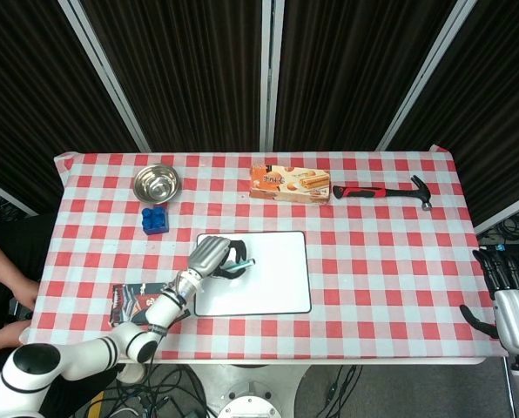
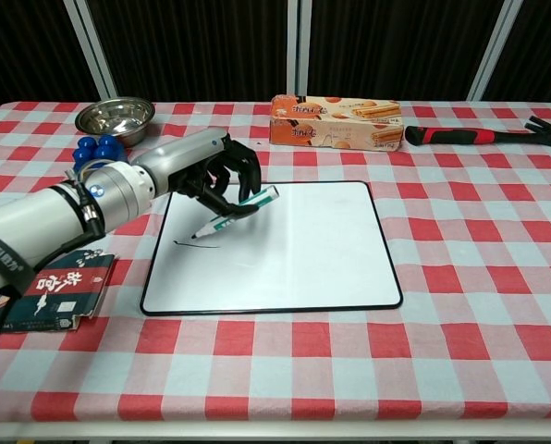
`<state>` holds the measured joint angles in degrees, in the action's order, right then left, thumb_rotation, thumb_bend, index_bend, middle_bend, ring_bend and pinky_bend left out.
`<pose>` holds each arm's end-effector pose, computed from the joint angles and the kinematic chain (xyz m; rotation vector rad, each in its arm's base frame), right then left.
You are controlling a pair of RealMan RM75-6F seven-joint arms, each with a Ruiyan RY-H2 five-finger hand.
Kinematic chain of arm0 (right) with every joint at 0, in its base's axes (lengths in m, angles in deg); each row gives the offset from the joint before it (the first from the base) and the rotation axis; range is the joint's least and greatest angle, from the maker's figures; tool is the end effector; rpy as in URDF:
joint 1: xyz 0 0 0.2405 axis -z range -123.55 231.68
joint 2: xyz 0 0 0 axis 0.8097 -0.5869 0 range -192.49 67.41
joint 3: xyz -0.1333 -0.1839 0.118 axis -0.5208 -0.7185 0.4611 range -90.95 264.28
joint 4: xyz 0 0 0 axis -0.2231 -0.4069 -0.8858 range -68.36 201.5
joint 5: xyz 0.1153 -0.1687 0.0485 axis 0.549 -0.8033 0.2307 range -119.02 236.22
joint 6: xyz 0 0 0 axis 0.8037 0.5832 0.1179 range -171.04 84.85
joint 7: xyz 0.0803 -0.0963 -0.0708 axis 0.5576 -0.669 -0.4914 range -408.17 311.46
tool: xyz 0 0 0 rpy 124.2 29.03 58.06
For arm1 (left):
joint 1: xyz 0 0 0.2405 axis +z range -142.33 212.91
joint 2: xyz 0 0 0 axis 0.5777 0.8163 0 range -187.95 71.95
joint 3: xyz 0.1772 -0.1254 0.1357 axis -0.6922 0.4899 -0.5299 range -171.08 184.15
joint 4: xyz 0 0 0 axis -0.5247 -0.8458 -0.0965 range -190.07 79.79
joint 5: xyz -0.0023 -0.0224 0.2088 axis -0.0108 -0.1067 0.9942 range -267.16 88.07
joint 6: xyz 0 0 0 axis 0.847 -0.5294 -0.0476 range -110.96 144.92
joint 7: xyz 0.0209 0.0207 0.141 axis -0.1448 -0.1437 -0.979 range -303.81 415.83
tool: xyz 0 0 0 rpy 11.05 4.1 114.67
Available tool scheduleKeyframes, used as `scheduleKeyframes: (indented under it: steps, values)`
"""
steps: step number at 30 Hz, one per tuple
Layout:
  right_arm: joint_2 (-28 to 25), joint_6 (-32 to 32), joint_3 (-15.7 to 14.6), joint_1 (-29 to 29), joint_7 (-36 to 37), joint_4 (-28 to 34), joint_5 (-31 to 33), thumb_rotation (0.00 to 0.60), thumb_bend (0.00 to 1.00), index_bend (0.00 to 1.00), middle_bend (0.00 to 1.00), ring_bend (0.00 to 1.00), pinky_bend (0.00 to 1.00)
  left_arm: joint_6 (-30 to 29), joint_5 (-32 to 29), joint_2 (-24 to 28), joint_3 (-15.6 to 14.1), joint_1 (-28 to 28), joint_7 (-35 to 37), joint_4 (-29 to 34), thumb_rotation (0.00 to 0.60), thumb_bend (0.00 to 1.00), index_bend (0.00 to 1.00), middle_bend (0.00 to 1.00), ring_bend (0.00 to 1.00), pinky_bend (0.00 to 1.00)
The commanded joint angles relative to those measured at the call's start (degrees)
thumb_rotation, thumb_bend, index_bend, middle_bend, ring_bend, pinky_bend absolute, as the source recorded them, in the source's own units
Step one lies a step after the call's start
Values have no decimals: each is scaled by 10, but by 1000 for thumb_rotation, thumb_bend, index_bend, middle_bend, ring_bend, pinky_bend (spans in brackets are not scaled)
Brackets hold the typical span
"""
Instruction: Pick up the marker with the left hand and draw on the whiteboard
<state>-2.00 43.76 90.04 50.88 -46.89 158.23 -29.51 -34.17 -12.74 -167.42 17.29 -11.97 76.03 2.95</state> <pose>-0.3152 -0.1740 0.1836 1.3916 -0.8376 0.8946 -0.1186 0.3528 -0.1091 -1.8157 -1.4156 -1.2750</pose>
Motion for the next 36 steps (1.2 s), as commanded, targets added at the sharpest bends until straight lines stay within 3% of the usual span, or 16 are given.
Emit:
scheduleKeyframes:
  steps: [1, 15, 21, 28, 36]
  values:
    - [0, 0, 0, 0, -1, 1, 1, 600, 141, 0, 79, 0, 0, -10, 8, -26, 7, -4, 33, -41, 600, 354, 548, 577, 729, 951]
    - [-2, 0, -1, 1, -3, 3, 1, 600, 141, 0, 79, 0, 0, -29, 28, -62, -5, 5, 91, -112, 600, 356, 548, 578, 715, 949]
    - [-1, -2, -3, -1, -1, 2, -5, 600, 141, 0, 79, 0, 0, -35, 22, -44, -18, 34, 81, -67, 600, 356, 548, 578, 715, 949]
    - [4, -5, -5, -6, 15, -10, -15, 600, 141, 0, 79, 0, 0, -66, 3, -3, -31, 85, 32, 29, 600, 357, 548, 578, 715, 949]
    - [6, 3, -6, -1, 23, -18, -14, 600, 141, 0, 79, 0, 0, -58, 3, 5, -6, 67, 1, 48, 600, 357, 548, 578, 715, 947]
